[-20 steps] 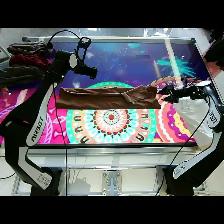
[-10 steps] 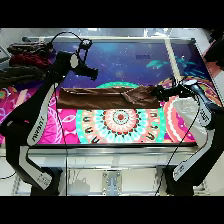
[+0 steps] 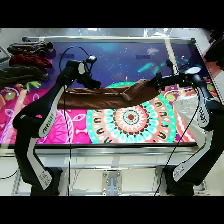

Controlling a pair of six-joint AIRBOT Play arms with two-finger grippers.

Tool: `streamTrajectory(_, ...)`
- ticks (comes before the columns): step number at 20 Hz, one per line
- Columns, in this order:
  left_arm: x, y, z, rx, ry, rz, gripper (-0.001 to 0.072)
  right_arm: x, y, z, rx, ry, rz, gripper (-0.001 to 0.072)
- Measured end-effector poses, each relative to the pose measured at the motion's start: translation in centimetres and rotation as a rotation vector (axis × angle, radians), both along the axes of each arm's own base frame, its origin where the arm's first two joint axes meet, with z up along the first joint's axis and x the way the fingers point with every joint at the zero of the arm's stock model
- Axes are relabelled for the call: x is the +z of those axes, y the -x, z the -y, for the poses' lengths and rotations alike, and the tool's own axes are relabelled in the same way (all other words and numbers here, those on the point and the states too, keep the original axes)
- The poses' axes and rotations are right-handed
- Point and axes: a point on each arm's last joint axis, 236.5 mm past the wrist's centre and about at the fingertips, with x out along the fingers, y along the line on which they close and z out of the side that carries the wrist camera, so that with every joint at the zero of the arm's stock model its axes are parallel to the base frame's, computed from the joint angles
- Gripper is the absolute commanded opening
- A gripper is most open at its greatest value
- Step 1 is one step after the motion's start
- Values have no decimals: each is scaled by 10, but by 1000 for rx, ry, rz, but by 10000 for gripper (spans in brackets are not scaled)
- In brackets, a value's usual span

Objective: Fold the shirts.

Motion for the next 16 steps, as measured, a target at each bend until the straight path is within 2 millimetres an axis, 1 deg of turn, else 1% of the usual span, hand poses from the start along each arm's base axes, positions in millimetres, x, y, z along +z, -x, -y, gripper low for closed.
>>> streamTrajectory(2, -23, 9, 14, -16, 47, -69, 11, 32, -3, -15, 36, -6, 45, 13)
streamTrajectory(5, -51, 24, 38, -35, 127, -161, 11, 78, -5, -46, 93, -3, 124, 12)
streamTrajectory(7, -59, 25, 49, -38, 166, -174, 11, 104, -2, -70, 130, -6, 164, 12)
streamTrajectory(9, -59, 23, 57, -35, 196, -168, 11, 116, 5, -93, 164, -9, 171, 12)
streamTrajectory(10, -58, 22, 57, -32, 201, -164, 11, 120, 10, -106, 184, -12, 172, 12)
streamTrajectory(11, -53, 19, 54, -28, 205, -152, 11, 124, 14, -119, 202, -17, 173, 11)
streamTrajectory(12, -43, 13, 48, -18, 210, -128, 11, 126, 18, -131, 218, -20, 176, 11)
streamTrajectory(13, -27, 5, 39, -4, 215, -93, 10, 129, 23, -146, 239, -27, 181, 11)
streamTrajectory(14, -13, -2, 28, 9, 214, -65, 10, 132, 27, -162, 253, -35, 191, 10)
streamTrajectory(15, 6, -10, 11, 28, 207, -24, 10, 134, 32, -179, 268, -40, 200, 10)
streamTrajectory(16, 30, -19, -10, 55, 202, 29, 11, 135, 36, -196, 279, -45, 209, 10)
